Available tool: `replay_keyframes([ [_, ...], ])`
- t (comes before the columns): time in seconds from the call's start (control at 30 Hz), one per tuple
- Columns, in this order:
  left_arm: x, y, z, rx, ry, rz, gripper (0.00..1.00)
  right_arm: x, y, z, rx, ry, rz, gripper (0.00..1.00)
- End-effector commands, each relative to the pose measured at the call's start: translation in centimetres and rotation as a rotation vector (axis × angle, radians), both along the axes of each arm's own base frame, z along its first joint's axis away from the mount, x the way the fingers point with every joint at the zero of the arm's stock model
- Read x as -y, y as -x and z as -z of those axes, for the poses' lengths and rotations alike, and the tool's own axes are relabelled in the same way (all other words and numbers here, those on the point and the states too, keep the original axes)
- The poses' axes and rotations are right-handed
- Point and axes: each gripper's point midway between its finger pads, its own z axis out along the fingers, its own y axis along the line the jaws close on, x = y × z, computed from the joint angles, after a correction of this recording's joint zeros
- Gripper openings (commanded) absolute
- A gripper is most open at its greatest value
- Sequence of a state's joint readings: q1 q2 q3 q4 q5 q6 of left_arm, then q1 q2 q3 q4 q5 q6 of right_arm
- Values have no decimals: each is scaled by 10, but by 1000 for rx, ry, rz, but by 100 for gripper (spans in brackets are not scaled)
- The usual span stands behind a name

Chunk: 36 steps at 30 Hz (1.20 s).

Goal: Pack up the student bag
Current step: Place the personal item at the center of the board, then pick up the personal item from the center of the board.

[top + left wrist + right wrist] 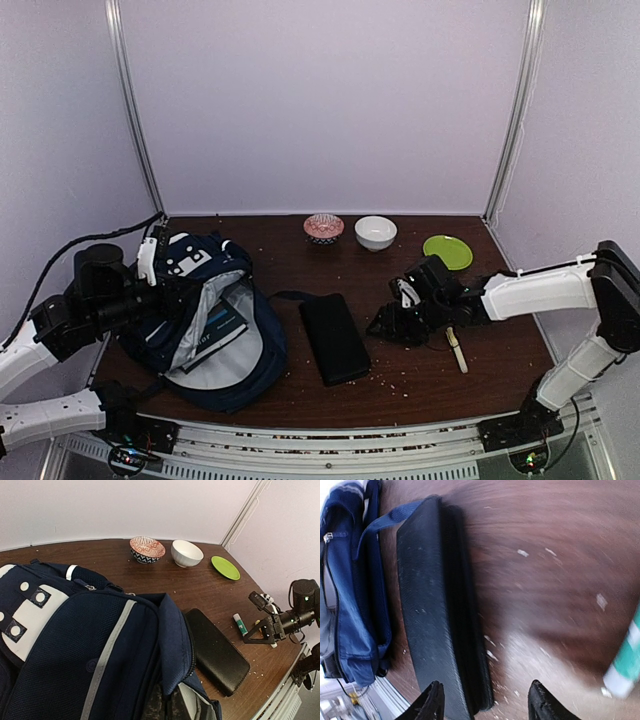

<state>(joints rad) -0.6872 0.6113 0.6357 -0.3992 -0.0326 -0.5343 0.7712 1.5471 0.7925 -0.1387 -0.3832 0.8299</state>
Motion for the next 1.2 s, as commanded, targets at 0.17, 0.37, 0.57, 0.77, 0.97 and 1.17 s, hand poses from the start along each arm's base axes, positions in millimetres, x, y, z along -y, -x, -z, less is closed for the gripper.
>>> replay_keyframes([
  [0.17, 1, -14, -15, 53, 29, -35, 0, -14, 17, -6, -18, -274, 259, 54],
  [0.37, 0, -13, -17, 53, 25, -34, 0, -30, 24, 8, -73, -305, 230, 52],
  [0.57, -4, -11, -14, 47, 28, -50, 0, -38, 30, 16, -97, -306, 191, 36],
  [0.77, -6, -13, -18, 53, 3, -59, 0, -44, 41, 13, -72, -254, 121, 19],
  [0.97, -10, -15, -24, 69, -12, -74, 0, -39, 46, 2, -18, -212, 77, 0],
  [1.17, -11, -16, -40, 100, -63, -63, 0, -25, 41, -55, 159, -109, -21, 0],
])
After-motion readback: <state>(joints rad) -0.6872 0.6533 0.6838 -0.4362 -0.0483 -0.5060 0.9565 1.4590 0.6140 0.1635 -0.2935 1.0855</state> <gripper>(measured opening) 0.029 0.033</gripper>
